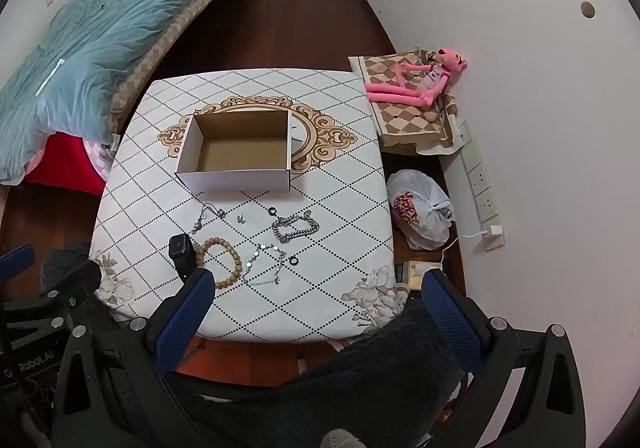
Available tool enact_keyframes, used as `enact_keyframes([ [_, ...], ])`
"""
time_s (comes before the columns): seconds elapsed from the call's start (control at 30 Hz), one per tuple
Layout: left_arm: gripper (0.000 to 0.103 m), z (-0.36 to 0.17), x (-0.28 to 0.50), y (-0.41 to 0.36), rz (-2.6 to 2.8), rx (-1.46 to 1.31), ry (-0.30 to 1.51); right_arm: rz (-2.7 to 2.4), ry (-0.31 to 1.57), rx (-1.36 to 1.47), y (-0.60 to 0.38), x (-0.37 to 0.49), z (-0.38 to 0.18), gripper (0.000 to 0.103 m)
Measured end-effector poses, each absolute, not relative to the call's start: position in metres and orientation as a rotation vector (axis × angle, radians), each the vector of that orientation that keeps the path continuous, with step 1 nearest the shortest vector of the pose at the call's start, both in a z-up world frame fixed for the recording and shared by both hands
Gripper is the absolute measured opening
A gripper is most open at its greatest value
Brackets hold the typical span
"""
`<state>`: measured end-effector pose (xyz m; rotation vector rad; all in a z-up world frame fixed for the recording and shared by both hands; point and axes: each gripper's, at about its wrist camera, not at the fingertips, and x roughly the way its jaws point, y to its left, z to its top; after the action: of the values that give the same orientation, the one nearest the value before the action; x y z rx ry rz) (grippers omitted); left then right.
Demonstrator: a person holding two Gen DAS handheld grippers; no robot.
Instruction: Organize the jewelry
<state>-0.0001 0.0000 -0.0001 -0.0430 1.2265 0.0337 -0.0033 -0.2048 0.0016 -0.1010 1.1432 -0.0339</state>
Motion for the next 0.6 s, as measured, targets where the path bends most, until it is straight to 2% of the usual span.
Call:
enact_keyframes([
  [0.6,0.103,0.0089,-0.005,0.0065,0.033,-0.048,1.219,-0.022,1.137,-0.091,-0.2047,-0.0077,0.0033,0.103],
])
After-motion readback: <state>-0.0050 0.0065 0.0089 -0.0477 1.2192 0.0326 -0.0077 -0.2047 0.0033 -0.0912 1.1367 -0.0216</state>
